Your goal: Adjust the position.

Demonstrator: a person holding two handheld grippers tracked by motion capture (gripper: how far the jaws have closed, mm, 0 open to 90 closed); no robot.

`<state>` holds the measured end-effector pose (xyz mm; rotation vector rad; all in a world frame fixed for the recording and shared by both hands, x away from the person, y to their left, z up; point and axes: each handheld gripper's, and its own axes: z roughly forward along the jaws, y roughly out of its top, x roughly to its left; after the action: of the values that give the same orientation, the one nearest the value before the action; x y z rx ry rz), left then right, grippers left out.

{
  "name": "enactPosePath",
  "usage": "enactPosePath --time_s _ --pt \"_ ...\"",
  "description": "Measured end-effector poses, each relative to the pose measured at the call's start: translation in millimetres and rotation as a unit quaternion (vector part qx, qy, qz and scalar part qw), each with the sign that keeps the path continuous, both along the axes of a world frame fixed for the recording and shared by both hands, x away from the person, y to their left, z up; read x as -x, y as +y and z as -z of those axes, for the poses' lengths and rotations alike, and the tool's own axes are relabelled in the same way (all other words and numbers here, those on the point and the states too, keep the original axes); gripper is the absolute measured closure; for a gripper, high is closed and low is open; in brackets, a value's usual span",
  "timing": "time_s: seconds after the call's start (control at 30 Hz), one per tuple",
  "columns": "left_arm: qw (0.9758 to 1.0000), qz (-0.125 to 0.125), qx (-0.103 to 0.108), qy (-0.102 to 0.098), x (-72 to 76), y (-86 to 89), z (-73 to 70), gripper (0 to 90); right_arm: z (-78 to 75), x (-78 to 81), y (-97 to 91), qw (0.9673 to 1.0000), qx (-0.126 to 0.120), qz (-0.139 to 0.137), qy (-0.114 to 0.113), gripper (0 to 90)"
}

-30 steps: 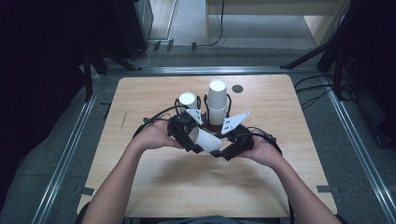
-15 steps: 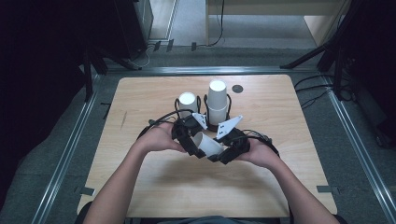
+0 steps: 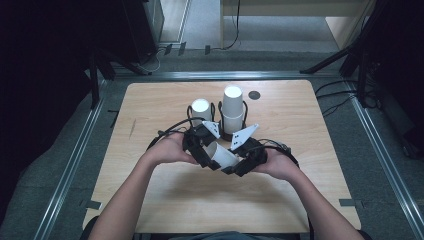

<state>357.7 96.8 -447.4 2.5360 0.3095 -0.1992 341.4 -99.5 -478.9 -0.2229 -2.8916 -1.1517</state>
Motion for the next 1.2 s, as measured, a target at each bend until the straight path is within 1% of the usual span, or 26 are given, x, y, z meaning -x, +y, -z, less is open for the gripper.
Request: enactPosePath --time_s 0.07,0.1,0.13,0.17,0.23,0.3,0.4,0.53,0.6,0.63,0.67,0.7,0.73,0.9,0.97,1.03,1.07,1.17,1.2 --pt "1.0 -0.006 0.008 -0.001 0.8 0.8 -1.1 17.5 -0.5 0.0 -0.7 1.0 -0.002 0.001 -0.001 33.4" --pt "0.9999 -0.007 0.006 -0.005 0.7 0.8 -1.3 14.3 -0.7 -0.2 -1.1 1.0 -0.003 0.003 0.001 33.4" --pt "0.9998 -0.013 0.008 -0.012 1.4 0.6 -1.6 11.8 -0.8 -0.3 -1.3 1.0 -0.003 0.004 0.0 33.3" --pt "0.9997 -0.017 0.013 -0.014 1.7 0.7 -1.7 10.9 -1.0 -0.2 -1.9 1.0 -0.004 0.006 0.001 33.3" --pt "0.9995 -0.021 0.022 -0.01 1.1 1.8 -1.8 10.2 -1.2 -0.7 -2.5 1.0 -0.005 0.007 -0.001 33.2" --pt "0.9992 -0.028 0.026 -0.008 1.0 3.3 -1.2 10.0 -2.2 -1.4 -4.0 0.9999 -0.008 0.008 -0.005 33.2" --pt "0.9982 -0.037 0.045 -0.012 0.9 7.7 -0.3 9.9 -4.3 -2.4 -6.8 0.9998 -0.017 0.012 -0.005 33.1" --pt "0.9953 -0.057 0.077 -0.012 0.0 14.2 -0.5 10.0 -7.7 -3.6 -10.9 0.9993 -0.031 0.021 -0.002 33.1" --pt "0.9944 -0.063 0.084 -0.015 0.4 16.1 -1.0 10.0 -9.1 -4.3 -12.1 0.999 -0.038 0.024 -0.003 33.1" --pt "0.9935 -0.067 0.09 -0.016 1.0 17.0 -1.0 10.0 -9.4 -4.4 -12.5 0.9989 -0.04 0.025 -0.002 33.0" --pt "0.9928 -0.071 0.096 -0.012 1.7 17.4 -0.6 10.1 -9.9 -4.7 -13.1 0.9988 -0.043 0.025 -0.001 33.0" --pt "0.9927 -0.068 0.099 -0.009 1.8 18.5 -0.6 11.2 -10.2 -4.9 -13.5 0.9987 -0.044 0.026 -0.001 33.0" --pt "0.992 -0.07 0.105 -0.006 2.4 18.6 0.1 12.9 -10.3 -4.9 -13.8 0.9986 -0.045 0.027 0.0 33.0" --pt "0.9892 -0.082 0.12 -0.012 4.9 19.4 1.7 12.9 -11.1 -4.7 -15.2 0.998 -0.054 0.031 0.012 33.0" --pt "0.9874 -0.088 0.131 -0.012 5.4 19.8 1.7 12.9 -10.8 -5.4 -15.7 0.9978 -0.058 0.03 0.013 33.0" --pt "0.9854 -0.093 0.142 -0.01 5.5 20.2 2.1 12.9 -10.3 -5.8 -15.9 0.9974 -0.061 0.032 0.019 32.9" --pt "0.985 -0.095 0.144 -0.01 5.3 20.1 2.4 12.9 -9.6 -5.9 -14.6 0.9972 -0.064 0.032 0.023 32.9" --pt "0.9842 -0.096 0.148 -0.008 5.8 18.7 3.3 12.9 -10.0 -5.3 -13.4 0.9969 -0.066 0.033 0.024 32.9" --pt "0.9843 -0.097 0.147 -0.012 6.3 18.2 3.2 13.0 -10.3 -5.3 -12.9 0.9967 -0.07 0.032 0.025 33.0"
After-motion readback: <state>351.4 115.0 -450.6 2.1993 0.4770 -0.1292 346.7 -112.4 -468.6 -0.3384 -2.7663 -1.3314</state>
